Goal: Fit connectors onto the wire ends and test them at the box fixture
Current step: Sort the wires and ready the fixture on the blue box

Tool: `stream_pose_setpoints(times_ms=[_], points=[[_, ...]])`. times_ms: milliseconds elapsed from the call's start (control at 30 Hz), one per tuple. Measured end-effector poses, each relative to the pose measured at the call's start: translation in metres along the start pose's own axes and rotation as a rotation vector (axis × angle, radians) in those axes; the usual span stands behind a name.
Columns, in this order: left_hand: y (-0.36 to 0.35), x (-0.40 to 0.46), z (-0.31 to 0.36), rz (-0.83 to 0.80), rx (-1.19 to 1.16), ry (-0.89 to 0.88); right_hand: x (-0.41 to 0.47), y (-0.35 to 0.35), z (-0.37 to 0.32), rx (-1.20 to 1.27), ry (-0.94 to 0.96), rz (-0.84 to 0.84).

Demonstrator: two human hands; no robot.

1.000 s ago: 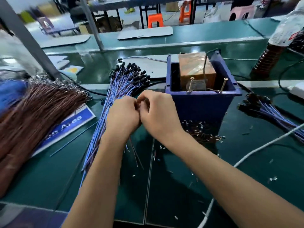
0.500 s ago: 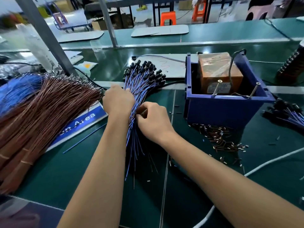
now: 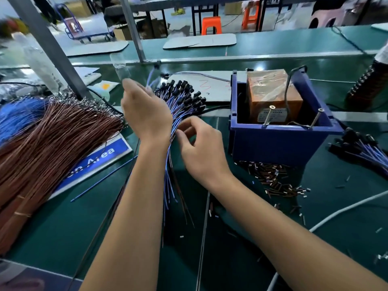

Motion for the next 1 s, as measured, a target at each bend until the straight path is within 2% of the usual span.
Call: stream_pose_setpoints(times_ms=[67, 133, 233, 333, 400, 500, 633, 700, 733, 800, 867, 933, 1000], points=[[0.004, 0.004, 0.013, 0.014, -0.123, 0.003, -0.001, 0.005, -0.017, 0.019, 0.110, 0.041], [0.001, 0.012, 0.022, -0.090, -0.136, 0.024, -0.001, 0.010, -0.029, 0.036, 0.136, 0.052], [-0.003, 0.012, 0.026, -0.267, -0.190, 0.102, 0.000, 0.014, -0.035, 0.058, 0.074, 0.021], [-0.002, 0.002, 0.024, -0.266, -0.228, 0.156, -0.002, 0.016, -0.030, 0.166, -0.089, -0.023], [-0.002, -0.003, 0.024, -0.305, -0.391, 0.249, -0.003, 0.014, -0.027, 0.190, -0.150, -0.051], [0.006, -0.009, 0.035, -0.476, -0.692, 0.362, -0.004, 0.008, -0.026, 0.201, -0.110, -0.109], [0.016, -0.009, 0.047, -0.538, -0.819, 0.347, 0.002, 0.003, -0.025, 0.508, -0.138, -0.133], [0.015, -0.008, 0.044, -0.546, -0.711, 0.328, 0.006, 0.000, -0.020, 0.575, -0.222, -0.132], [0.014, -0.007, 0.040, -0.528, -0.530, 0.260, 0.007, -0.002, -0.017, 0.553, -0.269, -0.146], [0.010, -0.009, 0.024, -0.385, -0.090, 0.066, 0.006, -0.007, -0.007, 0.457, -0.347, -0.208], [0.008, -0.015, 0.008, -0.303, 0.177, -0.023, 0.000, -0.010, 0.003, 0.400, -0.401, -0.275], [0.003, -0.018, -0.008, -0.357, 0.312, -0.044, -0.006, -0.012, 0.009, 0.401, -0.430, -0.307], [-0.001, -0.020, -0.015, -0.345, 0.347, -0.051, -0.008, -0.011, 0.011, 0.428, -0.450, -0.311]])
Point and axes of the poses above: each hand's wrist, its own x-axis towards the middle knuckle, its own y-axis out of the back of the hand, z = x × y, the point moved 2 cm from there along x, towards the middle knuckle, and after that the axes turned 1 degree about -z, right-handed, at the moved point
